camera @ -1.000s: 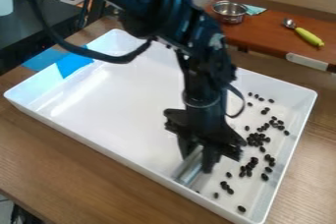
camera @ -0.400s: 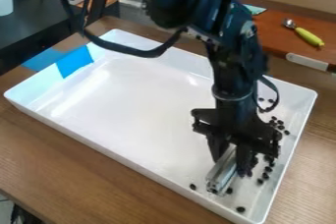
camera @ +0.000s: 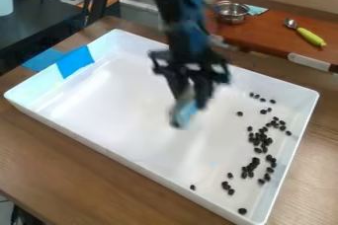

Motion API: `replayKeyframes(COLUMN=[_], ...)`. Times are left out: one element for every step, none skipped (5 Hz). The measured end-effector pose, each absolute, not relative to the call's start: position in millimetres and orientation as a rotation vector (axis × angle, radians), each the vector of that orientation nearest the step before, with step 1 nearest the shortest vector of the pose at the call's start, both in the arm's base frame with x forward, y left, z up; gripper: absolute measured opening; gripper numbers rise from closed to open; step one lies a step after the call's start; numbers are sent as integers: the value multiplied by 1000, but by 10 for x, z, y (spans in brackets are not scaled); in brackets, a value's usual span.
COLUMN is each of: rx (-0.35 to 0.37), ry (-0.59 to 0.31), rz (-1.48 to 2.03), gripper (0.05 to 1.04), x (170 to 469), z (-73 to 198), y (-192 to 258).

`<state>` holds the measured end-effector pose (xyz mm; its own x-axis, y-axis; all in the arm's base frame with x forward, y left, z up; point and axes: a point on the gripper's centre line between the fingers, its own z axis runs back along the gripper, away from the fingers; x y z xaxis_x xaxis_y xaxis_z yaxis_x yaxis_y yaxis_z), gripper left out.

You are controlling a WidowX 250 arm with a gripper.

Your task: Sweep into pile

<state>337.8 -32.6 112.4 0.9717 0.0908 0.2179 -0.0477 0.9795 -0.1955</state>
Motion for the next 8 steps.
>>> replayKeyframes(rx=[-148, -84, -45, -7, -31, -20, -61, -77], ry=[-238, -270, -277, -291, -263, -222, -191, -205], rz=[100, 106, 103, 59, -2, 3, 3, 52], gripper=[384, 384, 384, 384, 447, 761, 993, 1003], x=[3570, 3719, 3799, 3814, 3766, 3686, 3691, 3656], z=[1105, 981, 823, 650, 495, 467, 592, 986], y=[156, 636, 1063, 1263, 1298, 1363, 1333, 1377])
